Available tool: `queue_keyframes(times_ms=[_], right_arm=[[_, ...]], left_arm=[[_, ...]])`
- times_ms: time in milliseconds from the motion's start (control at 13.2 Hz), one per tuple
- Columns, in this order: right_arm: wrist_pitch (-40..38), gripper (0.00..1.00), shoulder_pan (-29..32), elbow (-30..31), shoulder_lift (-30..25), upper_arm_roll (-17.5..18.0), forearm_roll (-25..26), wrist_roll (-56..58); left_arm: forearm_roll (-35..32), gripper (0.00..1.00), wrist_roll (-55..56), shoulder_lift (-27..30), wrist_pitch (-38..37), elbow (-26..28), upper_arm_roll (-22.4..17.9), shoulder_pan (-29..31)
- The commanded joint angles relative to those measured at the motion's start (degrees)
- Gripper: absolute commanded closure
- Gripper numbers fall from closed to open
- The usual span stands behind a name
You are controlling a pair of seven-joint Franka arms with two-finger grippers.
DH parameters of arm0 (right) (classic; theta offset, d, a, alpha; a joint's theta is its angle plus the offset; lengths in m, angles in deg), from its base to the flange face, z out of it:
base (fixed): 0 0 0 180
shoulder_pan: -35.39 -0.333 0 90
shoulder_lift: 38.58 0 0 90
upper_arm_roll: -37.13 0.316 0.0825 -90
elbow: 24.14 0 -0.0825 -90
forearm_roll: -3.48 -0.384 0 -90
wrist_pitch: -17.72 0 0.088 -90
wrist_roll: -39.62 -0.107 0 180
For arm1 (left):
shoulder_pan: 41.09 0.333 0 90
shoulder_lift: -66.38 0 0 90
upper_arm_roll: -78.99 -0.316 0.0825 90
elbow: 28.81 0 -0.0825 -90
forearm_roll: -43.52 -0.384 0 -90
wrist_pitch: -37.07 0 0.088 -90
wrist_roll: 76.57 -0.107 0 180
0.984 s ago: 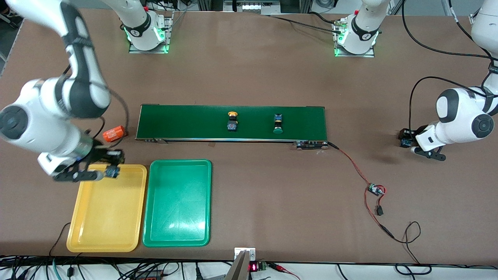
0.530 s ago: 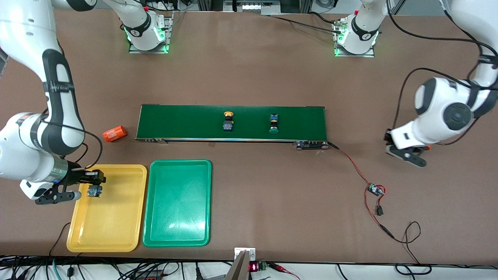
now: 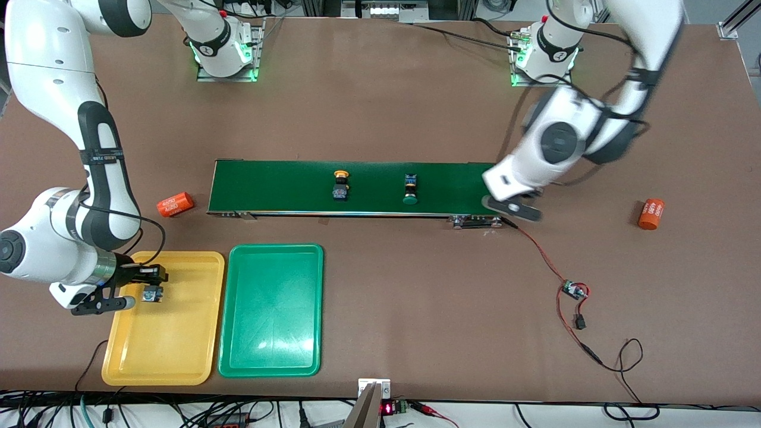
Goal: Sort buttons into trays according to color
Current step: 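Grasp the next button on the belt with the right gripper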
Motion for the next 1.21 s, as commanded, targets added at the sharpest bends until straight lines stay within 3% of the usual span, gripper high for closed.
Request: queue_keyframes(times_ms=[0,227,303,378,757,908,984,1059,1135], right_arm=[[-0.11,0.62,1.13,-1.68,1.42,0.58,-0.27,0.6],[-0.11,0.4,1.75,-1.41,2.48,0.58,-0.19,0.69],[-0.11,0.05,1.84,-1.33,2.48,0.58,-0.54,0.61],[-0.11,0.0,2.19,-1.33,2.48,0.66,-1.24,0.43],[-7.38,0.0,-0.44,1.13,-4.53,1.1,-1.33,-8.15],[-10.38,0.0,-2.81,5.59,-9.88,1.1,-1.33,-12.56],[-9.96,0.0,-5.69,10.23,-13.91,1.1,-1.33,-15.71],[-9.26,0.0,-7.55,14.28,-17.09,1.02,-1.24,-18.09],[-7.95,0.0,-9.91,17.8,-19.81,0.93,-1.07,-20.9]], left_arm=[[1.06,1.0,5.46,-1.13,2.56,0.3,-0.9,-2.74],[5.1,1.0,7.23,-2.81,5.64,0.56,-0.9,-2.74],[5.19,1.0,7.23,-3.07,5.73,0.47,-0.9,-2.74],[5.2,1.0,7.4,-3.07,5.82,0.47,-0.99,-2.31],[5.28,0.99,8.54,-3.68,6.0,1.53,-1.16,-1.43],[5.28,0.92,9.33,-3.78,6.0,1.61,-1.43,-1.34],[5.28,0.84,10.29,-3.78,5.73,1.61,-1.43,-1.34],[5.28,0.5,11.26,-3.69,5.64,1.53,-1.34,-1.34],[5.28,0.01,11.27,-3.25,5.56,1.27,-1.43,-1.25]])
